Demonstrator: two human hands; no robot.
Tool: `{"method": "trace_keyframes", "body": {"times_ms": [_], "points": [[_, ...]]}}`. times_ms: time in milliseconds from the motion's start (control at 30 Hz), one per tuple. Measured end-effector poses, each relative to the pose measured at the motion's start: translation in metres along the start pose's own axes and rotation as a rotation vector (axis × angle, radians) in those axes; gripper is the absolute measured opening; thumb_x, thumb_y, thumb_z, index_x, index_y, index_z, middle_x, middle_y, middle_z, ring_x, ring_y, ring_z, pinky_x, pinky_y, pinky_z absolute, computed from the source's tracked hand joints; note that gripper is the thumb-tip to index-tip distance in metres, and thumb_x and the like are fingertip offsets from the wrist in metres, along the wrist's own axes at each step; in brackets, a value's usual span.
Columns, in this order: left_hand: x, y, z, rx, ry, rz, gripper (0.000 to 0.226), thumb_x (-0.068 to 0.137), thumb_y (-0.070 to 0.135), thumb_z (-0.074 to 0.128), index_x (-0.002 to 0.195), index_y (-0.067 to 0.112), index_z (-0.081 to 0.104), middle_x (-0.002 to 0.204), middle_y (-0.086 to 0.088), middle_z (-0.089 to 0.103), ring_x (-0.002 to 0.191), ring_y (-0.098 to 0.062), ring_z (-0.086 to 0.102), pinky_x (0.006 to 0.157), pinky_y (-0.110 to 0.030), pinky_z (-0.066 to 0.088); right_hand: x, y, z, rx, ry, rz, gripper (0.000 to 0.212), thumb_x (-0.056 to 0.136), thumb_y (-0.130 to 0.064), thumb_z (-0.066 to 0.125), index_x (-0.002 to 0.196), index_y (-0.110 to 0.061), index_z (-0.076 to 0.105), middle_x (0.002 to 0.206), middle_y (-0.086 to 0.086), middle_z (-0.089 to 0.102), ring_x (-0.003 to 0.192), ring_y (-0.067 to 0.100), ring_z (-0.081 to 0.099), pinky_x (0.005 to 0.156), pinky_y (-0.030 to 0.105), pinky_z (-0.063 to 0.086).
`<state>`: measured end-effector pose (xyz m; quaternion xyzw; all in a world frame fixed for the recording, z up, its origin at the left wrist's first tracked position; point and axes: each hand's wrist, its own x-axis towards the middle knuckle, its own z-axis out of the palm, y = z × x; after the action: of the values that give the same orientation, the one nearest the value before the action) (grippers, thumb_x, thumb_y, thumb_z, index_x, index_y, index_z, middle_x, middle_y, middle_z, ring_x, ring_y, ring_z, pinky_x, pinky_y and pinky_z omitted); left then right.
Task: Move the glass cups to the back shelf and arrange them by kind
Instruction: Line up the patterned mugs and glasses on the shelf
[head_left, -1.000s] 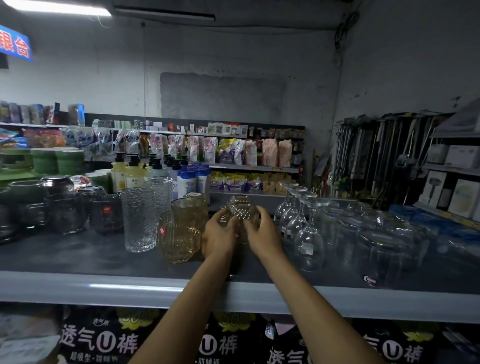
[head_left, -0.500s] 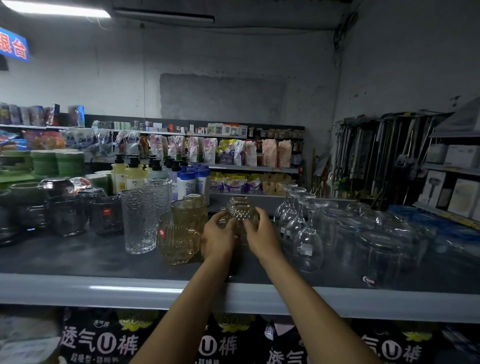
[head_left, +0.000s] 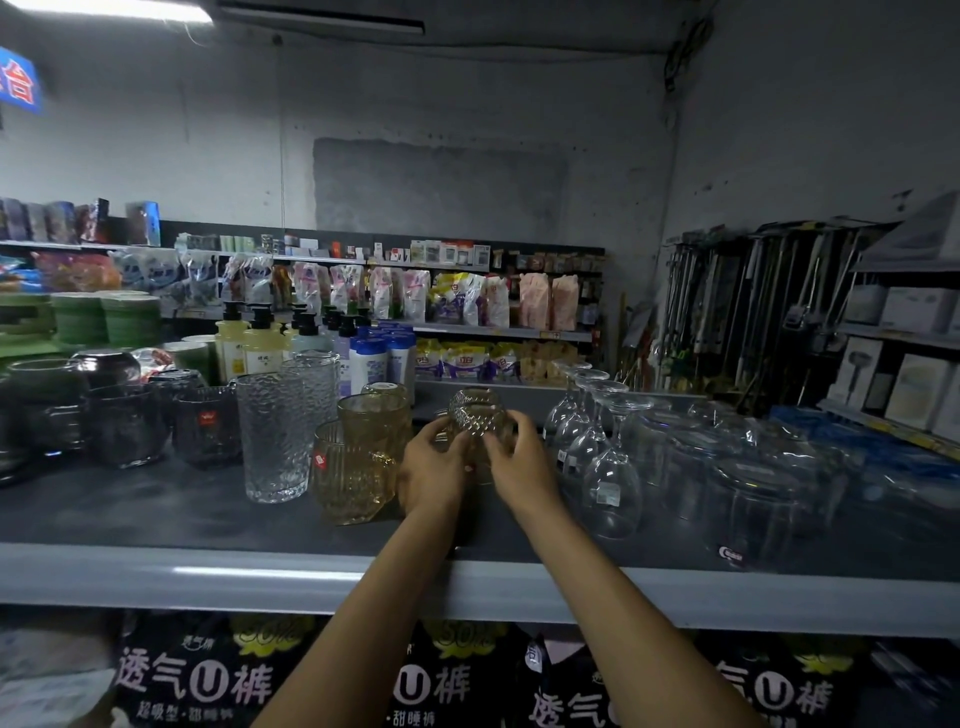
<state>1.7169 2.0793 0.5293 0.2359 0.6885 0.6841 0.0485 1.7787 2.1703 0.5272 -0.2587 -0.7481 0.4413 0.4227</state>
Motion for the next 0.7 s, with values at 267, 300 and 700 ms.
{"method": "trace_keyframes", "body": {"times_ms": [267,300,700], "points": [[-0.010,0.011,-0.003,0.058,0.016,-0.031,0.040,0.099,0.033,0.066,0.138,0.030,0.060,0.126,0.002,0.069,0.106,-0.017,0.067,0.087,-0.034,0.052,-0.003,-0.003,-0.004,-0.039,-0.024,0.011,0.049,0.103,-0.025,0.058,0.149,-0.020,0.044,0.137,0.004,0.062,0.124,0.023,0.060,0.092,0.029,0.044],[-0.013,0.015,-0.005,0.049,0.007,-0.045,0.042,0.099,0.032,0.066,0.140,0.029,0.058,0.126,0.002,0.069,0.105,-0.017,0.067,0.089,-0.035,0.053,-0.004,-0.005,-0.005,-0.043,-0.029,0.029,0.052,0.104,-0.029,0.056,0.152,-0.020,0.040,0.139,0.004,0.059,0.125,0.024,0.058,0.092,0.031,0.044],[-0.073,0.107,-0.063,0.282,-0.216,0.284,0.018,0.099,0.017,0.064,0.114,0.025,0.069,0.095,0.009,0.071,0.077,-0.005,0.068,0.068,-0.023,0.057,-0.038,-0.048,-0.023,-0.044,0.316,-0.273,0.031,0.102,-0.021,0.048,0.132,-0.020,0.056,0.107,0.001,0.063,0.096,0.020,0.062,0.080,0.033,0.051]]}}
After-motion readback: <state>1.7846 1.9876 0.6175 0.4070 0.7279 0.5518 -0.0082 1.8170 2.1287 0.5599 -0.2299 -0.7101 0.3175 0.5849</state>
